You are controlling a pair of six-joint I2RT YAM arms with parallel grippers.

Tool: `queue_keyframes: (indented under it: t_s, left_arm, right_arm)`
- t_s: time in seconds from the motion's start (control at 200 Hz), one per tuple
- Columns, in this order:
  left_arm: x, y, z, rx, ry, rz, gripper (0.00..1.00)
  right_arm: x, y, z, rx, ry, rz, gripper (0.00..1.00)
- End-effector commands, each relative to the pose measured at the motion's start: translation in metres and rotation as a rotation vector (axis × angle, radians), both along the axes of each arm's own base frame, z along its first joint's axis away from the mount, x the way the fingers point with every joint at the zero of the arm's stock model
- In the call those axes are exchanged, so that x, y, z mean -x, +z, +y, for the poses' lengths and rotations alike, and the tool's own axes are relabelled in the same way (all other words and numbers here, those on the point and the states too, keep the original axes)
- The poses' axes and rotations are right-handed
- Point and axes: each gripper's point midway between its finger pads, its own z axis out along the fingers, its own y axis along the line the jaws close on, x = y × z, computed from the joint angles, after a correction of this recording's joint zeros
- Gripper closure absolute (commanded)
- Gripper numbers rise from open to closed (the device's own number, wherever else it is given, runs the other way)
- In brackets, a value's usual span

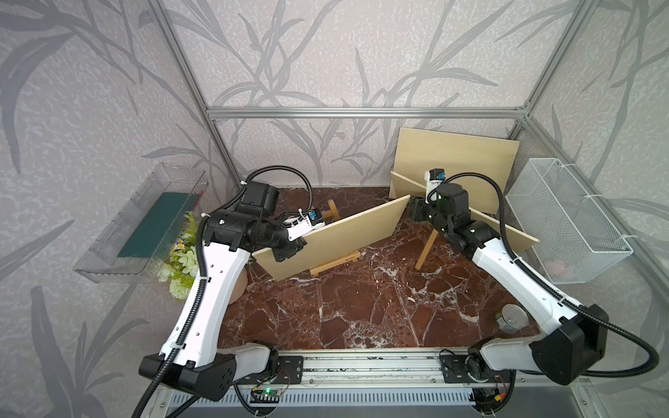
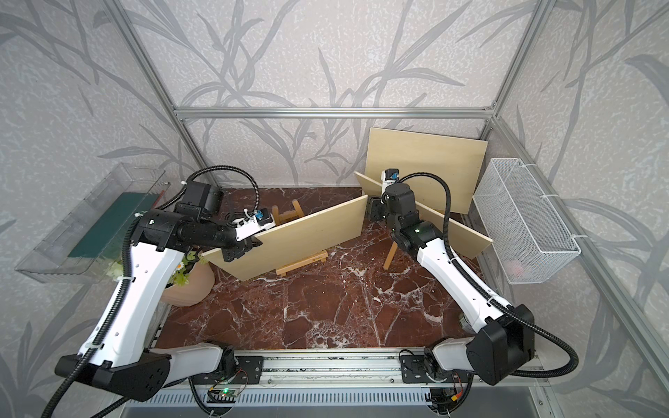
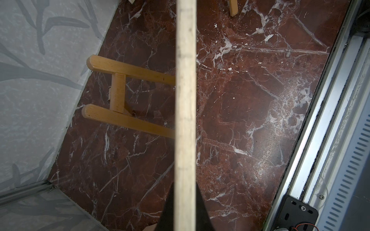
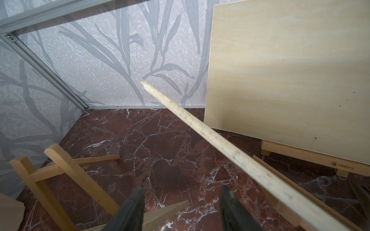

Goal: Assemble the easel
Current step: Place the drawing board on the easel.

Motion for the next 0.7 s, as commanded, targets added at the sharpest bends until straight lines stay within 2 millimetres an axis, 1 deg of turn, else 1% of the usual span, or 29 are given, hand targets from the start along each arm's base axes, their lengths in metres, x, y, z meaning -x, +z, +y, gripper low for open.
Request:
queue_keyframes:
  t_s: [0.0,0.1,0.15,0.29,0.53,0.63,0.685,0.69,0.695]
  left_arm:
    - [-0.017,0.038,-0.019,0.093,-0.085,-0.199,0.95]
    - [-0.021,0.040,-0.019,0.095,-0.066,-0.215,0.86]
    - [-0.023,0.041,-0.019,0.096,-0.063,-0.223,0.83]
    - [-0.024,0.042,-0.018,0.098,-0.058,-0.229,0.80]
    - [-0.025,0.041,-0.018,0.102,-0.048,-0.224,0.79]
    - [-0.032,0.039,-0.014,0.074,-0.031,-0.243,0.78]
    - [-0.037,0.038,-0.011,0.054,-0.013,-0.261,0.75]
    - [-0.038,0.038,-0.011,0.055,-0.013,-0.263,0.72]
    - [-0.038,0.038,-0.010,0.052,-0.011,-0.264,0.71]
  right_arm:
    - [0.001,0.021,0.012,-0.056,0.048,-0.028,0.41]
    - [0.002,0.024,0.013,-0.063,0.055,-0.028,0.41]
    - [0.003,0.026,0.014,-0.066,0.058,-0.031,0.41]
    - [0.005,0.031,0.017,-0.072,0.078,-0.034,0.41]
    - [0.009,0.038,0.020,-0.090,0.100,-0.044,0.41]
    - [0.011,0.042,0.025,-0.098,0.131,-0.047,0.41]
    - [0.012,0.044,0.029,-0.099,0.156,-0.051,0.41]
    - [0.012,0.044,0.030,-0.099,0.158,-0.051,0.41]
    - [0.012,0.044,0.030,-0.098,0.160,-0.050,0.41]
